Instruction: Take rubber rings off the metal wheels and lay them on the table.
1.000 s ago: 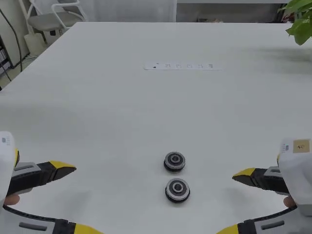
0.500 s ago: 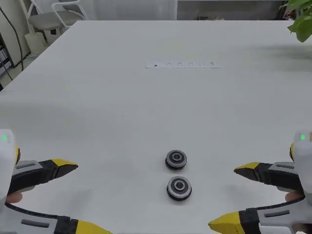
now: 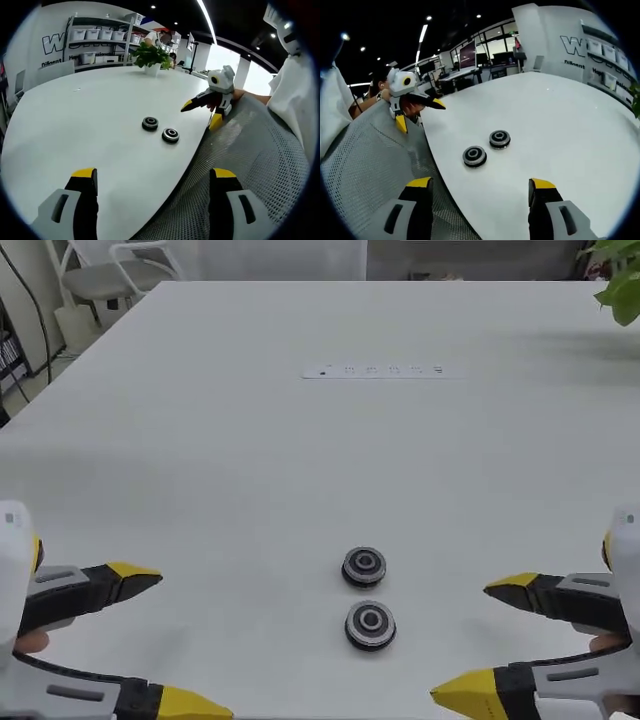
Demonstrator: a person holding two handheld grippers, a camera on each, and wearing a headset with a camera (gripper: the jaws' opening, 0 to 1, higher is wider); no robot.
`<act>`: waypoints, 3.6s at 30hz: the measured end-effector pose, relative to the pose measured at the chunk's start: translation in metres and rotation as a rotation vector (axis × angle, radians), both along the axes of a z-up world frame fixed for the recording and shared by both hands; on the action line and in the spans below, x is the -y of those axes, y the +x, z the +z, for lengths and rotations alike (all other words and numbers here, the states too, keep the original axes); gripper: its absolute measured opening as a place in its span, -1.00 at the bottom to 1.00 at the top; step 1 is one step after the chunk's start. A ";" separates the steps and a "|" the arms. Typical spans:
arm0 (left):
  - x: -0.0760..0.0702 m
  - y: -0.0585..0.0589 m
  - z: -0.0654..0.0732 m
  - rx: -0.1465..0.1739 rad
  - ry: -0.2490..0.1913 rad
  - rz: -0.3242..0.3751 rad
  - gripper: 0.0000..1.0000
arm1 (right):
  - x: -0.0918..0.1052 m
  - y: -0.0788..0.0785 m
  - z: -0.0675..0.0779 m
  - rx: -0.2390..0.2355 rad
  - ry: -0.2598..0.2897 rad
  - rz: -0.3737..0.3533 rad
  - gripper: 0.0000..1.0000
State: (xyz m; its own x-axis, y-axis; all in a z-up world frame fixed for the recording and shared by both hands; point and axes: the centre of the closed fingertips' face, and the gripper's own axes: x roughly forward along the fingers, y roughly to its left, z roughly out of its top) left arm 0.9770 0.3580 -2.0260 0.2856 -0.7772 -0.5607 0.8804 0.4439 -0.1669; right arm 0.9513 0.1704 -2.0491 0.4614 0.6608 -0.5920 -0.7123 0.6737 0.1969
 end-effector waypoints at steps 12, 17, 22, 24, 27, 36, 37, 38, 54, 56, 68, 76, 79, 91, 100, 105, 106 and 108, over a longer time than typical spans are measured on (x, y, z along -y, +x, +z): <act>-0.001 0.002 0.001 0.002 -0.005 0.014 0.81 | -0.002 -0.004 -0.003 -0.007 -0.021 0.043 0.47; -0.001 0.002 0.000 0.000 0.000 0.014 0.80 | -0.002 -0.004 -0.002 -0.002 -0.018 0.045 0.45; -0.002 0.003 0.001 0.003 -0.005 0.022 0.79 | -0.002 -0.003 -0.001 0.002 -0.012 0.044 0.42; -0.002 0.003 0.002 0.002 -0.009 0.030 0.79 | -0.002 -0.003 -0.001 0.005 -0.010 0.041 0.41; -0.003 0.005 0.004 0.009 -0.014 0.048 0.79 | 0.001 -0.001 0.000 0.011 -0.006 0.029 0.41; -0.003 0.006 0.008 0.016 -0.015 0.072 0.78 | 0.005 0.004 0.006 0.018 0.039 -0.017 0.41; -0.004 0.006 0.008 0.022 -0.007 0.072 0.78 | 0.004 0.004 0.008 0.019 0.049 -0.019 0.40; -0.004 0.007 0.009 0.028 -0.005 0.073 0.78 | 0.004 0.005 0.009 0.021 0.055 -0.020 0.40; 0.013 0.006 0.054 0.141 -0.068 -0.036 0.84 | -0.003 0.024 0.057 0.132 0.088 0.039 0.24; 0.017 0.008 0.063 0.168 -0.079 -0.050 0.84 | -0.004 0.027 0.069 0.154 0.084 0.054 0.23; 0.055 0.009 0.105 0.288 -0.133 -0.178 0.76 | -0.029 0.049 0.121 0.282 0.061 0.213 -0.03; 0.079 0.015 0.110 0.349 -0.118 -0.244 0.63 | -0.051 0.058 0.114 0.285 0.064 0.292 -0.16; 0.086 0.018 0.107 0.360 -0.100 -0.270 0.56 | -0.056 0.058 0.101 0.262 0.065 0.318 -0.22; 0.126 0.031 0.092 0.403 -0.129 -0.365 0.31 | -0.051 0.040 0.033 0.135 0.031 0.357 -0.33; 0.147 0.023 0.044 0.313 -0.118 -0.390 0.08 | -0.042 0.033 -0.002 0.068 -0.003 0.352 -0.43; 0.143 0.016 0.010 0.302 -0.054 -0.407 -0.06 | -0.042 0.029 -0.019 0.062 -0.053 0.372 -0.52; 0.143 0.016 0.006 0.297 -0.043 -0.407 -0.07 | -0.041 0.029 -0.022 0.064 -0.076 0.376 -0.52; 0.143 0.017 0.002 0.288 -0.040 -0.403 -0.08 | -0.041 0.029 -0.026 0.070 -0.100 0.379 -0.53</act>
State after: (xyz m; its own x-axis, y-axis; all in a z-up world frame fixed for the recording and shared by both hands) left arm 0.9938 0.2145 -2.0238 0.0967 -0.8768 -0.4710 0.9935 0.0566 0.0985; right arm 0.9808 0.2118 -2.0754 0.2378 0.7328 -0.6375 -0.9235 0.3740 0.0855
